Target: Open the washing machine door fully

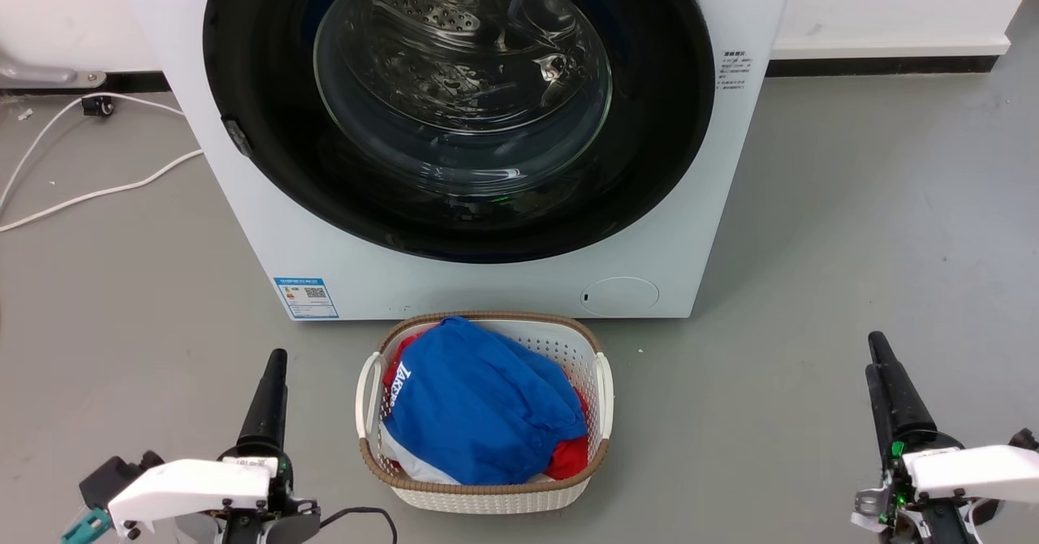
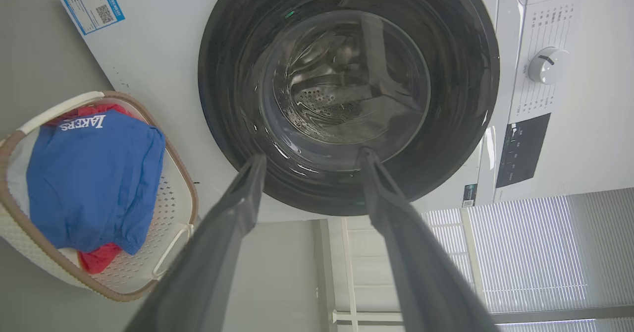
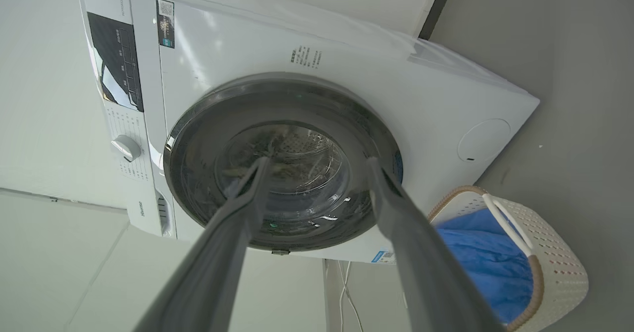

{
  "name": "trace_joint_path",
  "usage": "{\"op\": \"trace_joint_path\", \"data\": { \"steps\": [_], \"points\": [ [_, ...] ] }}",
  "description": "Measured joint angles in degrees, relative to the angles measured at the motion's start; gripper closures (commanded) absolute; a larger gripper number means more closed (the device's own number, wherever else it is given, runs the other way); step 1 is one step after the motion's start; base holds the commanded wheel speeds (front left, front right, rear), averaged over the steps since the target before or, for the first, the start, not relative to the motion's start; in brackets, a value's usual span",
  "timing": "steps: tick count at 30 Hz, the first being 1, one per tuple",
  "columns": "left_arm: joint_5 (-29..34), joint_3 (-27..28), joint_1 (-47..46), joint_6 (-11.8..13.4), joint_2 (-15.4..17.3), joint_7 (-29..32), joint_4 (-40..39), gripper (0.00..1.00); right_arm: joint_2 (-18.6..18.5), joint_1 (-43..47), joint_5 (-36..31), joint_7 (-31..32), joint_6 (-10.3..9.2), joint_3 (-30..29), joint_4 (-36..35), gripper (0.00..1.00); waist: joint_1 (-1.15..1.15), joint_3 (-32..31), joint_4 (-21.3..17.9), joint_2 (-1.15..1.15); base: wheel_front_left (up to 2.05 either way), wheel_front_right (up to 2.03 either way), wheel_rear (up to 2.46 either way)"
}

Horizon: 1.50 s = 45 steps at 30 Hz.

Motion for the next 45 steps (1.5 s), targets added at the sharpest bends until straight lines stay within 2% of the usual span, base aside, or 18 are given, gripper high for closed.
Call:
{"op": "trace_joint_path", "data": {
  "steps": [18, 36, 45],
  "points": [
    [24.65, -4.48, 1.08, 5.03, 0.22, -4.34, -5.13, 0.0, -0.01, 2.34, -26.47, -4.34, 0.0, 2.79, -6.73, 0.0, 0.0, 0.08, 0.13, 0.0, 0.0, 0.0, 0.0],
    [39.35, -9.51, 2.03, 9.43, 2.33, -7.78, -8.17, 0.0, -0.02, 4.32, -41.61, -7.75, 0.0, 3.2, -10.16, 0.0, 0.0, -0.17, 0.17, 0.0, 0.0, 0.0, 0.0],
    [45.02, -11.27, 2.25, 10.5, 2.94, -9.31, -9.53, 0.0, -0.03, 5.11, -47.33, -9.37, 0.0, 3.23, -12.41, 0.0, 0.0, -0.23, 0.23, 0.0, 0.0, 0.0, 0.0]
  ]
}}
